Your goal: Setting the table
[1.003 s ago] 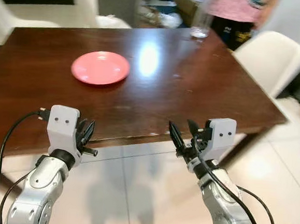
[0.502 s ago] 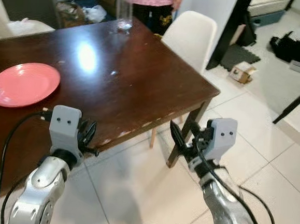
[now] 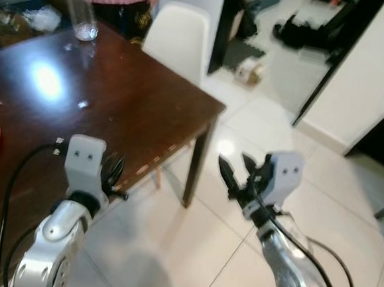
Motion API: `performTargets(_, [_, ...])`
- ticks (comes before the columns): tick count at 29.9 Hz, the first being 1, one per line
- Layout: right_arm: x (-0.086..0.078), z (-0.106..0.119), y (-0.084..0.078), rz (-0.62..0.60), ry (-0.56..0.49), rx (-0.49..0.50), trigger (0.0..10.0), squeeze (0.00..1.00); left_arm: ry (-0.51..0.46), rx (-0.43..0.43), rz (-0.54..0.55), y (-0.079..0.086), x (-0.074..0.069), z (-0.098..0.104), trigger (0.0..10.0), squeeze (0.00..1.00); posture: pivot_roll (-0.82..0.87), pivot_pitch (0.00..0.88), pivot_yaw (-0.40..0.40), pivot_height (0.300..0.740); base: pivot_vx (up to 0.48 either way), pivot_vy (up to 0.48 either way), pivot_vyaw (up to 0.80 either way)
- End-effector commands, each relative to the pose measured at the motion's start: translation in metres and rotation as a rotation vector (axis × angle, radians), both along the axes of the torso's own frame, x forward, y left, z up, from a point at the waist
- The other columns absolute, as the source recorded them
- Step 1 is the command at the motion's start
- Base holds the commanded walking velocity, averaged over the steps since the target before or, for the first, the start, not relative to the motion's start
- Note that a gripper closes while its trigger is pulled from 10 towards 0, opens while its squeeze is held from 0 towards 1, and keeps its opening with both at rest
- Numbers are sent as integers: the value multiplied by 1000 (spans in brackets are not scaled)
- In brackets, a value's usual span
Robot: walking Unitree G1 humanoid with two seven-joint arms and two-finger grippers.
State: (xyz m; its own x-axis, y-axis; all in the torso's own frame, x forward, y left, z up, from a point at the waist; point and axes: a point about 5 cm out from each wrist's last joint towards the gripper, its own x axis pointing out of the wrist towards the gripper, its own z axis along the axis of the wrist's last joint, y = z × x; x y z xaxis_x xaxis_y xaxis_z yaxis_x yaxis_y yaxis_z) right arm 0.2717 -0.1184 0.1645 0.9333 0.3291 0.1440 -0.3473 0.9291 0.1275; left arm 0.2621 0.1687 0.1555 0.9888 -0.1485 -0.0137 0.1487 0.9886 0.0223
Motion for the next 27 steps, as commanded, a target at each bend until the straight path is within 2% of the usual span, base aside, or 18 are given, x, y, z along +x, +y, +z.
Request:
performTargets(1, [-2,-5,2,6,26,2,10000,0,22,3,13,3,-2,-6,10000,0,-21,60,44,740,0,0,-800])
performTargets(27, [-3,-6,2,6,29,6,10000,0,22,2,10,2,-2,-5,10000,0,-21,63,46,740,0,0,-800])
